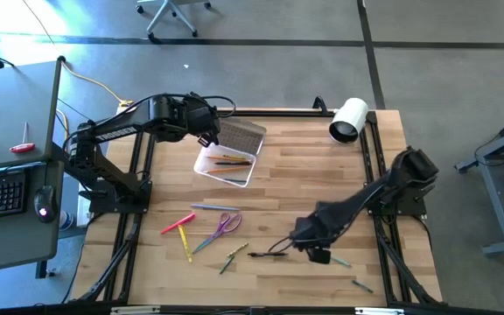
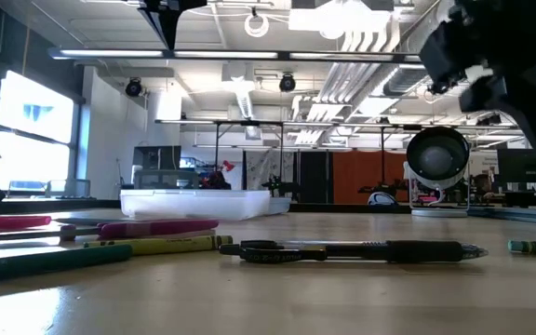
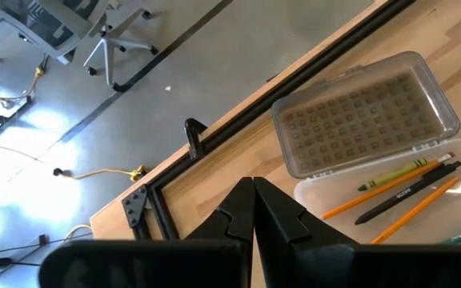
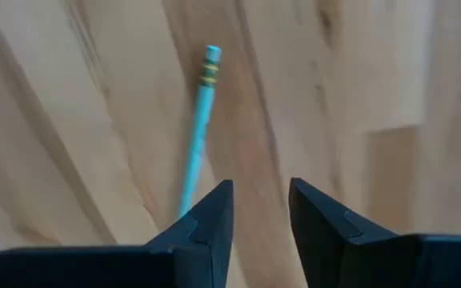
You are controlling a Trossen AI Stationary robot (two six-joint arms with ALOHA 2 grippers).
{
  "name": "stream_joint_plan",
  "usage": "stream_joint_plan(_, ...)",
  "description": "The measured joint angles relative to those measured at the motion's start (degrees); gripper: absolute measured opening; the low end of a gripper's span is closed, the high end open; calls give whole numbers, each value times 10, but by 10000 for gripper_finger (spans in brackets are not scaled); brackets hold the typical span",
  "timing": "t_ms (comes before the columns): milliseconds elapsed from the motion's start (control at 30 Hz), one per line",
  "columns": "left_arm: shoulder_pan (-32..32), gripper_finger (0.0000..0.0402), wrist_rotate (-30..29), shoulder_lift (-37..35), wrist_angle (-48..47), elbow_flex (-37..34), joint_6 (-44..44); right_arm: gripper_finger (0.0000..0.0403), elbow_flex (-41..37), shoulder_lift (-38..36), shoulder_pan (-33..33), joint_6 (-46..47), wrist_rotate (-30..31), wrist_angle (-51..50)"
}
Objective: Pick & place school supplies into a supply box
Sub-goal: Put the blue pencil into the black supply box
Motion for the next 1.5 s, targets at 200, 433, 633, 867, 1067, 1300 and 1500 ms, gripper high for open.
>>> stream_joint_plan(200, 0, 46, 7, 0, 0, 0, -21, 101, -106, -22, 22, 53, -36, 158)
stream_joint_plan(433, 0, 46, 41, 0, 0, 0, -26, 101, -121, 1, 33, 79, -51, 171)
stream_joint_plan(633, 0, 46, 45, 0, 0, 0, -26, 101, -98, 1, 33, 78, -35, 158)
stream_joint_plan(867, 0, 46, 47, 0, 0, 0, -26, 101, -98, 20, 33, 97, -36, 187)
stream_joint_plan(1067, 0, 46, 49, 0, 0, 0, -26, 101, -95, 58, 33, 65, -30, 184)
stream_joint_plan(1300, 0, 46, 50, 0, 0, 0, -26, 53, -97, 64, 26, 4, 14, 174)
stream_joint_plan(1500, 0, 46, 50, 0, 0, 0, -23, 16, -96, 65, 21, -28, 17, 173)
